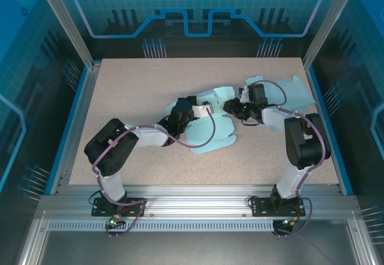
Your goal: Fold the paper box
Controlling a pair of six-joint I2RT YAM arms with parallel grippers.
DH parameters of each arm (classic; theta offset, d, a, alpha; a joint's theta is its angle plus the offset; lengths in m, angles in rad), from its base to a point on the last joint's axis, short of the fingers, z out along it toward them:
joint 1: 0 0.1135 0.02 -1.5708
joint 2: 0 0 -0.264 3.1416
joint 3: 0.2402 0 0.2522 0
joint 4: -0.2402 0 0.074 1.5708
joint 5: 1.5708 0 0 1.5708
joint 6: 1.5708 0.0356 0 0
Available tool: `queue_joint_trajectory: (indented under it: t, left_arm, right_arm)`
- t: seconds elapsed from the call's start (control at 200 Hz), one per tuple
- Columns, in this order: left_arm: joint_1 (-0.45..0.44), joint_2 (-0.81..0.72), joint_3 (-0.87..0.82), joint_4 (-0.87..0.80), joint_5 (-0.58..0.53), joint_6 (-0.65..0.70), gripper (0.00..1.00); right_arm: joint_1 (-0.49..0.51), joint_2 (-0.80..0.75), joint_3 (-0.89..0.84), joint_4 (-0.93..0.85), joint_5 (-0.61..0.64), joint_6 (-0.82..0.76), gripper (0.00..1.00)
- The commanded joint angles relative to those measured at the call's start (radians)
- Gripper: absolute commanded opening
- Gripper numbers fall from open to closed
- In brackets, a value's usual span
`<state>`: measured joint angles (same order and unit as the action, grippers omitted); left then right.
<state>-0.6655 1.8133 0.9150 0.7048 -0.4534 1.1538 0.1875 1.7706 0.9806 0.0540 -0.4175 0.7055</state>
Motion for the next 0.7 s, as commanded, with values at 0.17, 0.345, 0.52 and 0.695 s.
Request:
queue_joint_trajectory:
  t: [0.17,0.345,0.52,0.695]
  left_arm:
    - [-0.020,0.022,0.030,0.014,-0.013,0.016,0.00]
    - [-0.043,0.047,0.045,0.042,-0.032,0.042,0.00]
    - [-0.058,0.059,0.055,0.046,-0.037,0.048,0.00]
    - [-0.069,0.084,0.086,0.054,-0.073,0.075,0.00]
  right_arm:
    - [0.025,-0.033,-0.001,-0.016,0.093,0.038,0.16]
    - [0.056,-0.017,0.029,0.000,0.133,0.083,0.13]
    - [0.079,-0.012,0.042,0.022,0.203,0.137,0.24]
    - [0.105,-0.017,0.027,0.082,0.254,0.212,0.25]
